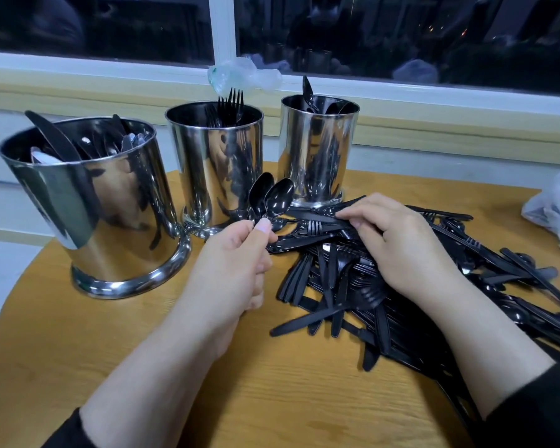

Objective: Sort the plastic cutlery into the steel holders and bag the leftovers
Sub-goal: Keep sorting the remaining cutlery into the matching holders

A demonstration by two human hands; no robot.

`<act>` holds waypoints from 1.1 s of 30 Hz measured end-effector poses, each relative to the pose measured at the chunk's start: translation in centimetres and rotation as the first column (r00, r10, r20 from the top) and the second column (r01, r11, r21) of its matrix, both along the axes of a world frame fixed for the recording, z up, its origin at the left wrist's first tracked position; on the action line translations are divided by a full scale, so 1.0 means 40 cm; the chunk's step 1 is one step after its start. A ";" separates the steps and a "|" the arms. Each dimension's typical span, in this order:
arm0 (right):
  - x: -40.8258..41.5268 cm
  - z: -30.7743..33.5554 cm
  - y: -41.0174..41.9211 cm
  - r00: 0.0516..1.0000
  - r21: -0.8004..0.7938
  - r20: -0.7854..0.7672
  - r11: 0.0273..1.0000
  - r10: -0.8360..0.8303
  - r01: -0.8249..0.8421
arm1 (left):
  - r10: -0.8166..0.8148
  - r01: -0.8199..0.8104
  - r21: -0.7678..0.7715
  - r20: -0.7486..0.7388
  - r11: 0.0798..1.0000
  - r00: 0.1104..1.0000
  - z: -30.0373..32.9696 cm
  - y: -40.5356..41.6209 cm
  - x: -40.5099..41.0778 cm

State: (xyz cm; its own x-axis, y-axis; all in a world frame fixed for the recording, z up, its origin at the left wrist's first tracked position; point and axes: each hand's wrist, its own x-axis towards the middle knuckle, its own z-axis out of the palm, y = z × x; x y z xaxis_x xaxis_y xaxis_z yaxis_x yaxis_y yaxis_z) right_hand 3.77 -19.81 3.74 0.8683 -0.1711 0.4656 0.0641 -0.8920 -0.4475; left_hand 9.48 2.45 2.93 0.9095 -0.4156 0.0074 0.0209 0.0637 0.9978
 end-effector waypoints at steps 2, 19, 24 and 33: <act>-0.004 0.005 -0.001 0.999 0.056 0.047 0.998 0.003 -0.005 | -0.004 0.004 0.023 -0.003 1.000 1.000 0.000 0.002 0.002; -0.049 0.064 0.028 0.966 0.169 -0.154 0.969 0.207 -0.180 | -0.043 0.036 -0.041 -0.181 0.998 0.983 0.024 0.014 0.001; -0.042 0.050 0.037 0.975 0.181 -0.113 0.969 0.189 -0.167 | -0.127 0.137 0.108 -0.094 0.985 0.987 0.021 0.005 -0.011; -0.023 0.024 0.069 0.987 0.486 0.071 0.859 0.145 -0.162 | -0.222 0.230 0.156 -0.069 0.961 0.973 0.019 0.004 -0.022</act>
